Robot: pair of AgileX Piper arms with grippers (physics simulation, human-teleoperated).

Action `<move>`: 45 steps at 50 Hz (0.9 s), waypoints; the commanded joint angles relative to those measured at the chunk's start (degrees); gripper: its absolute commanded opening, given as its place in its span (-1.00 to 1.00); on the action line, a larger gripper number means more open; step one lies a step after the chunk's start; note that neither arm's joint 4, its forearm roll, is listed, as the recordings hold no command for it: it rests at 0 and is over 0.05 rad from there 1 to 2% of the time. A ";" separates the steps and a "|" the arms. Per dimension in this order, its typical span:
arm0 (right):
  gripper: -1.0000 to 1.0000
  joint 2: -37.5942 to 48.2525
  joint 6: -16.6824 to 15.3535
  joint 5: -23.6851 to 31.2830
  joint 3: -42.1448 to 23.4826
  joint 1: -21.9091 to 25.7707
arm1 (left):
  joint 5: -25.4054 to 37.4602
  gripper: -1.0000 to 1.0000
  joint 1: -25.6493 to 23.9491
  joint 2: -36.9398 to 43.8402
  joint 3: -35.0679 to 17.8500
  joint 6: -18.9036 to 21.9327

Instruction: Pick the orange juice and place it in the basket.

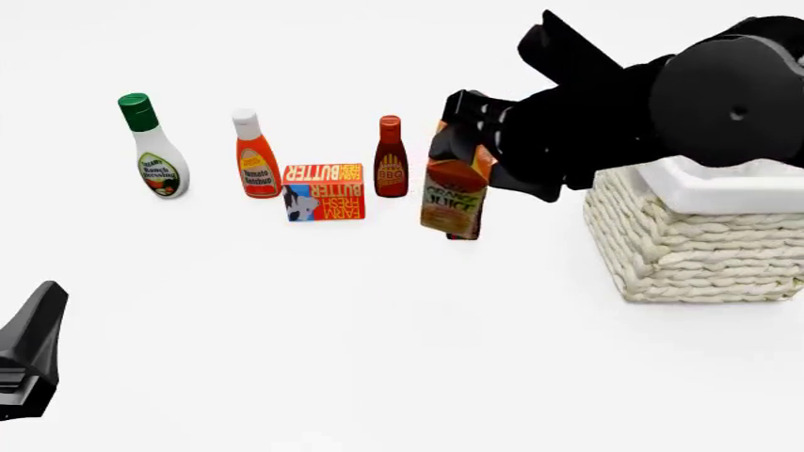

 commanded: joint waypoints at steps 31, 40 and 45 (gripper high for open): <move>-1.00 -5.96 -3.96 -0.30 -2.92 -4.87 | 0.00 1.00 0.01 -0.01 0.00 0.00; -1.00 -5.44 -4.51 1.62 -5.91 -5.78 | 0.00 1.00 0.00 0.00 0.00 0.01; -1.00 -6.38 -4.71 6.45 -10.77 -8.09 | 0.00 1.00 0.00 0.01 0.00 0.01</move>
